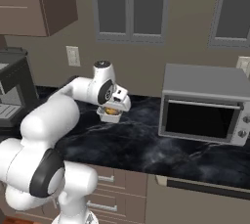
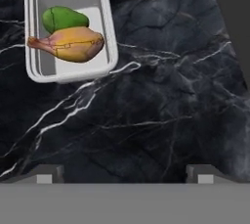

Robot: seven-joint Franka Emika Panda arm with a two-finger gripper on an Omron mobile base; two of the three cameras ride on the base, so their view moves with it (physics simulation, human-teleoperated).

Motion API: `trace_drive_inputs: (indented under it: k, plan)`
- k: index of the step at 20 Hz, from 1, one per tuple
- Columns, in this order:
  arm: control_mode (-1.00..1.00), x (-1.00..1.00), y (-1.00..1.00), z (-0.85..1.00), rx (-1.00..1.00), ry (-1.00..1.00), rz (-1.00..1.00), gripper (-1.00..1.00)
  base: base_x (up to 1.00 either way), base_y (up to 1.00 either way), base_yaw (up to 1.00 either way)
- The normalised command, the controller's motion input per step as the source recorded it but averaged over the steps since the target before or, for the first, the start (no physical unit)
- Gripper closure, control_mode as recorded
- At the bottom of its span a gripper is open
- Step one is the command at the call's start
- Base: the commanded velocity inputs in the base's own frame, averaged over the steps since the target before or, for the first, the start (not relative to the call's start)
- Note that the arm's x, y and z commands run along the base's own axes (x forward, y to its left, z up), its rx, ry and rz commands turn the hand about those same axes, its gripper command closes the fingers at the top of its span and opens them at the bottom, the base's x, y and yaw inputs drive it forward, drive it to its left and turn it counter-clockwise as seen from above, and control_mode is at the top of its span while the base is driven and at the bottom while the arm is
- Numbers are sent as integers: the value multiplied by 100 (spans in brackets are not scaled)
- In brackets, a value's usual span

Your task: Place the tupperware on the top shelf of the fridge. Make space for the tupperware among the existing items by rearranging them on the shelves if needed. Close the fridge door when finished.

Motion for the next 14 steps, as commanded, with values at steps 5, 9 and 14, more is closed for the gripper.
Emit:
trace_drive_inputs:
  k: [5, 9, 14]
  plan:
    - [-100, 63, 0, -20, 0, 0, 0, -100, 0, 0, 0]
    - [-100, 54, -3, -29, 0, 0, 0, -100, 0, 0, 0]
    - [-100, 38, -8, -36, 0, 0, 0, -100, 0, 0, 0]
